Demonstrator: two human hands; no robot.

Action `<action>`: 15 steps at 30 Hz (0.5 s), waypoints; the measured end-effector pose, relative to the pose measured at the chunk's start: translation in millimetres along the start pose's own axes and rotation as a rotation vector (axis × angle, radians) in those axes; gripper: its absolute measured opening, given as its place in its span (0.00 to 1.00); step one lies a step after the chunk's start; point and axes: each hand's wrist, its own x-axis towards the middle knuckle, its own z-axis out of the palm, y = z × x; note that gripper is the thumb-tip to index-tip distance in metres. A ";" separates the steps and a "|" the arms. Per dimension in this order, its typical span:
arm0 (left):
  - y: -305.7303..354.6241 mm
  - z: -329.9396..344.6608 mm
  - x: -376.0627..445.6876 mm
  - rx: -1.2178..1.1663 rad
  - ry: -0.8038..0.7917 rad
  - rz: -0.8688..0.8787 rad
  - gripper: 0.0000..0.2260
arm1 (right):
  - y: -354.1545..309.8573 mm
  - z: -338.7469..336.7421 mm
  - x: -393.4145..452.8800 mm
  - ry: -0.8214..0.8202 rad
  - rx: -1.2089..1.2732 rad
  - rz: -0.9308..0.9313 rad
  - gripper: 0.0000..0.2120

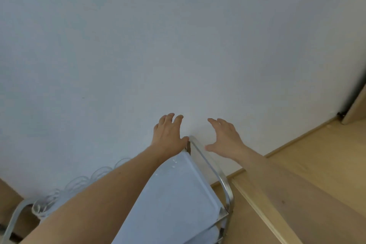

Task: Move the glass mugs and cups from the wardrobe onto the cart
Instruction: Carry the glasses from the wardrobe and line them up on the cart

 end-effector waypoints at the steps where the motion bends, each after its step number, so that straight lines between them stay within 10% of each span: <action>1: 11.5 -2.7 2.3 0.003 0.000 0.027 0.34 | 6.5 -7.2 -4.6 0.015 -0.005 0.009 0.49; 15: 254.4 38.3 70.3 -0.022 -0.064 0.369 0.36 | 189.4 -130.5 -74.1 0.199 0.029 0.234 0.49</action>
